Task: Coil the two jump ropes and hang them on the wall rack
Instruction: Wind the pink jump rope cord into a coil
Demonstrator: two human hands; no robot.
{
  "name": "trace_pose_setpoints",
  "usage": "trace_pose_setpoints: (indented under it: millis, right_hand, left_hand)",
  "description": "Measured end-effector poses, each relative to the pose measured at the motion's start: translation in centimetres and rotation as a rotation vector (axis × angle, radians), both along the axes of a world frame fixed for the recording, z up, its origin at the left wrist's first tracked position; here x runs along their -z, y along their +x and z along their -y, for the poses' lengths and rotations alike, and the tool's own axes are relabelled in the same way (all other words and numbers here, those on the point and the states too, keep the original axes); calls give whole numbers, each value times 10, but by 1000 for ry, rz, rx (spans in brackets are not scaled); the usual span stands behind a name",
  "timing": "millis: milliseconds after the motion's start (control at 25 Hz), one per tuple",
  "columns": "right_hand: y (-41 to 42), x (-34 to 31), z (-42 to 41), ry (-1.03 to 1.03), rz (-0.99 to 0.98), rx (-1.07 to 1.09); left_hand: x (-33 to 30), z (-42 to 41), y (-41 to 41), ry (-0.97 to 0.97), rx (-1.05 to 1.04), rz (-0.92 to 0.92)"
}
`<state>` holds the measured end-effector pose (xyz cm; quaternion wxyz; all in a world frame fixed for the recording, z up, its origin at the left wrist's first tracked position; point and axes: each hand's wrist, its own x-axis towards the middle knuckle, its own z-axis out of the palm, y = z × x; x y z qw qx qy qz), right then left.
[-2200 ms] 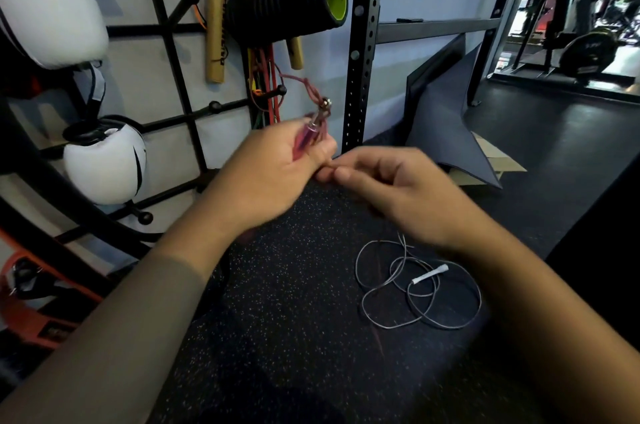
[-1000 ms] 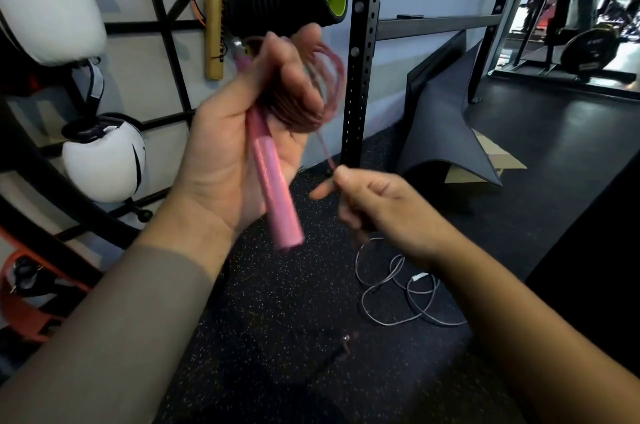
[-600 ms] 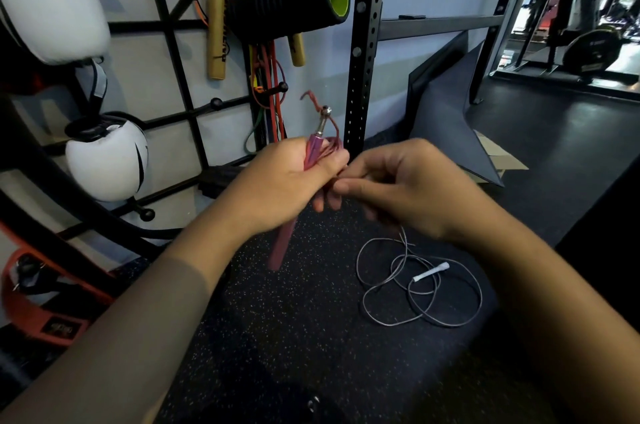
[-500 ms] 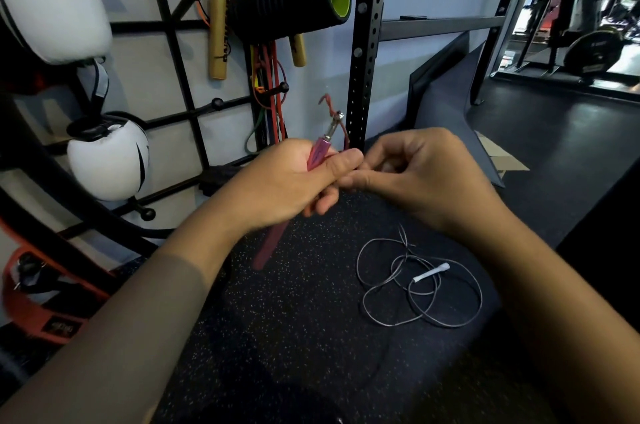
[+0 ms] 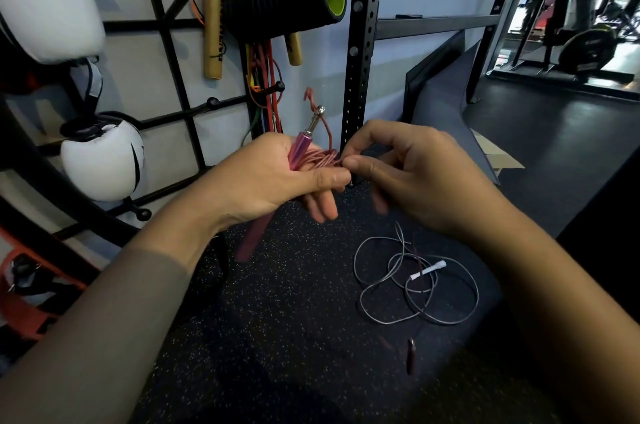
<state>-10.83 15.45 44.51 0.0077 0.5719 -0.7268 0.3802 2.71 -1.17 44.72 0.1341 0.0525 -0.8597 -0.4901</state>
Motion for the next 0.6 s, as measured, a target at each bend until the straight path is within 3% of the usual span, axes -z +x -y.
trace_pose_setpoints:
  millis: [160, 280, 400, 600]
  right_hand:
    - [-6, 4, 2, -138, 16, -27]
    - [-9, 12, 7, -324, 256, -73]
    - [-3, 20, 16, -327, 519, -196]
    - [4, 40, 30, -250, 638, -236]
  left_hand:
    - [0, 3, 4, 81, 61, 44]
    - [-6, 1, 12, 378, 213, 53]
    - [-7, -2, 11, 688, 306, -56]
    - [-6, -4, 5, 1244, 647, -259]
